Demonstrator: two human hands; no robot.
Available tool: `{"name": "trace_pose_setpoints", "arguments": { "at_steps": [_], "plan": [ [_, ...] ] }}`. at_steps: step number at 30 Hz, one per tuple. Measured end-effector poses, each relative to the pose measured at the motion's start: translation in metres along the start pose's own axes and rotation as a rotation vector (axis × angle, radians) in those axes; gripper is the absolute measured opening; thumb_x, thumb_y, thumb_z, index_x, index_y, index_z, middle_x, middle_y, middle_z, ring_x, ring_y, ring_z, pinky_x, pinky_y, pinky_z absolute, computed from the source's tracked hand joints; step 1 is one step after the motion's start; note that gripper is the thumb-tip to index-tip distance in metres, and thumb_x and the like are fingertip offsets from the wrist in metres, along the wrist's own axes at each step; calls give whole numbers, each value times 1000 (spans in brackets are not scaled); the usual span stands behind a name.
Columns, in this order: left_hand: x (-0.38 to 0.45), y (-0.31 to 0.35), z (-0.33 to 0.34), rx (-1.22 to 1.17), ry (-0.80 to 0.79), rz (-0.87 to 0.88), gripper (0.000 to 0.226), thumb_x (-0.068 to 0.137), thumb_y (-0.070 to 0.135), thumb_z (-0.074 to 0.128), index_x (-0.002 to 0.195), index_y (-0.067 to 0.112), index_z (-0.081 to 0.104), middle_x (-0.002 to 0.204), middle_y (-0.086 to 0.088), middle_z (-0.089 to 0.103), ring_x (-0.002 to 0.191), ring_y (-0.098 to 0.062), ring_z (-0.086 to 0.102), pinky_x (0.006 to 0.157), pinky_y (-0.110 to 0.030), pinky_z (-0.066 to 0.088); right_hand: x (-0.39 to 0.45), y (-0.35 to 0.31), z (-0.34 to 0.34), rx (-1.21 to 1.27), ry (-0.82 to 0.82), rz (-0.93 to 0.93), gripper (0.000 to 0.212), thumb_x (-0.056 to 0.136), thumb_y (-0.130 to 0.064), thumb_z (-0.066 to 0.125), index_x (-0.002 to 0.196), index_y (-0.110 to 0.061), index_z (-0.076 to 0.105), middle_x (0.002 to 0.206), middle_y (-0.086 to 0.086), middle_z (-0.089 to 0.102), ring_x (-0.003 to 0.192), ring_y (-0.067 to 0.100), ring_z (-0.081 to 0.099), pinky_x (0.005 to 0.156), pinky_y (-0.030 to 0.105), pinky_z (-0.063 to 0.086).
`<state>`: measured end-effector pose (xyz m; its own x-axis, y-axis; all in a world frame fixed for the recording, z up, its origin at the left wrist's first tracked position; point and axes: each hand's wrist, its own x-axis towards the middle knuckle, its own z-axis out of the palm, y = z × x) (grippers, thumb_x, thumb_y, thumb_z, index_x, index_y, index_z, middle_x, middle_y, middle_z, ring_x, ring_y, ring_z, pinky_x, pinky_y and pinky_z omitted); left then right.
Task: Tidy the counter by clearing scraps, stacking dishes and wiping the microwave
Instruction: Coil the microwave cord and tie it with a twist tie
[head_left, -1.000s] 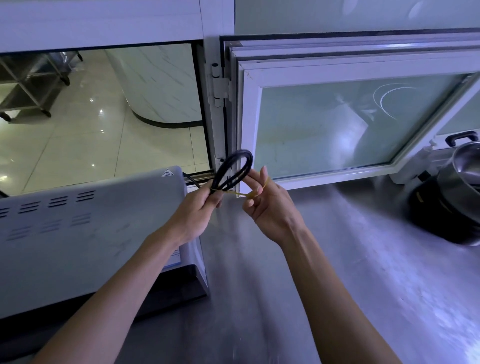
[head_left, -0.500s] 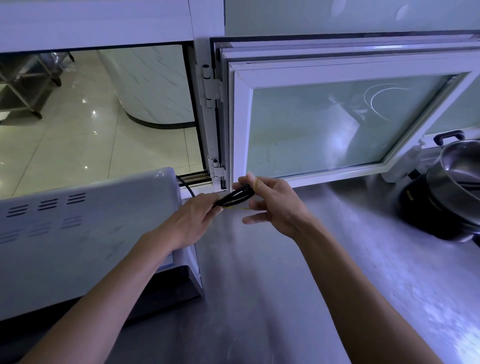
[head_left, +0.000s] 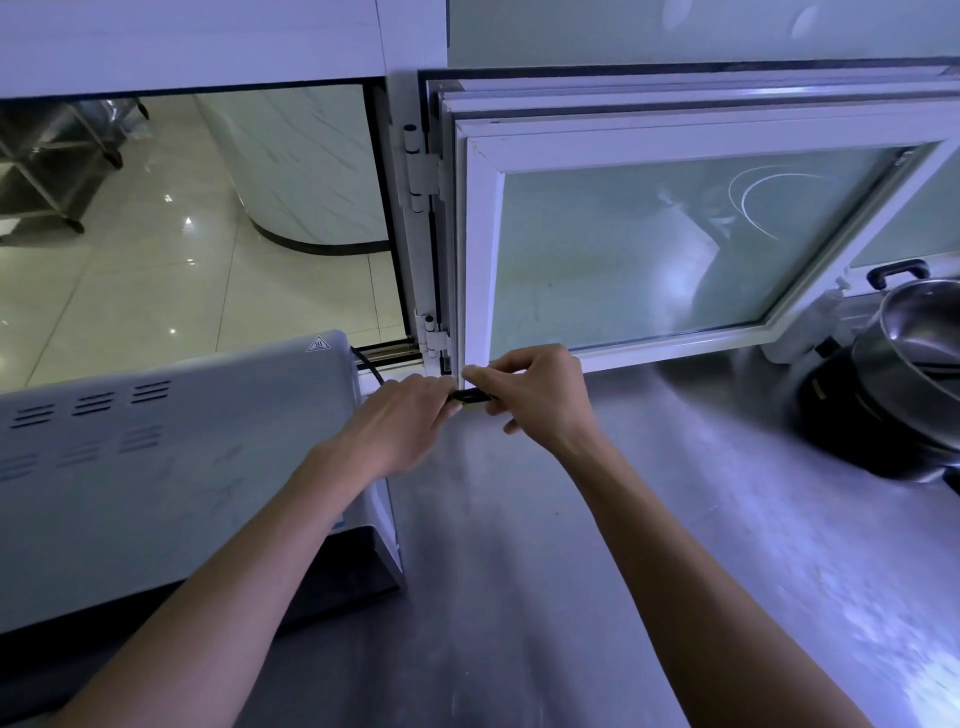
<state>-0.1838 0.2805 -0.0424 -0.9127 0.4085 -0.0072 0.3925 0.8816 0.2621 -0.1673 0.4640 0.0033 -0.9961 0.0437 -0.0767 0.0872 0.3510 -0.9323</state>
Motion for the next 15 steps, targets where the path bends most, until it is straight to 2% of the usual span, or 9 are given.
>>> {"name": "trace_pose_setpoints", "arguments": {
  "at_steps": [4,8,11,15],
  "plan": [
    [1,1,3,7,-10,-33,27,104,41,29,79,32,32,79,2,48,70,-26,52,63,-43,43,4,0,7,-24,61,27,18,78,-23,70,61,-17,71,54,0,68,50,22,61,49,42,59],
    [4,-2,6,27,-1,-64,29,104,43,29,78,31,30,78,1,48,69,-26,51,61,-42,41,3,4,10,32,75,67,15,80,-17,63,70,-7,67,63,7,70,61,28,70,60,50,60],
    [5,-1,8,15,-1,-79,26,104,43,30,82,30,34,79,3,50,67,-23,50,56,-39,34,2,7,7,107,83,69,15,85,-17,60,79,-5,65,70,11,71,62,25,71,60,49,61],
    [4,-2,9,-52,-8,-82,25,105,42,32,81,35,32,77,6,49,66,-18,48,51,-34,24,-1,10,3,83,93,-11,10,89,-22,63,84,-15,68,77,3,70,60,18,70,53,43,60]
  ]
}}
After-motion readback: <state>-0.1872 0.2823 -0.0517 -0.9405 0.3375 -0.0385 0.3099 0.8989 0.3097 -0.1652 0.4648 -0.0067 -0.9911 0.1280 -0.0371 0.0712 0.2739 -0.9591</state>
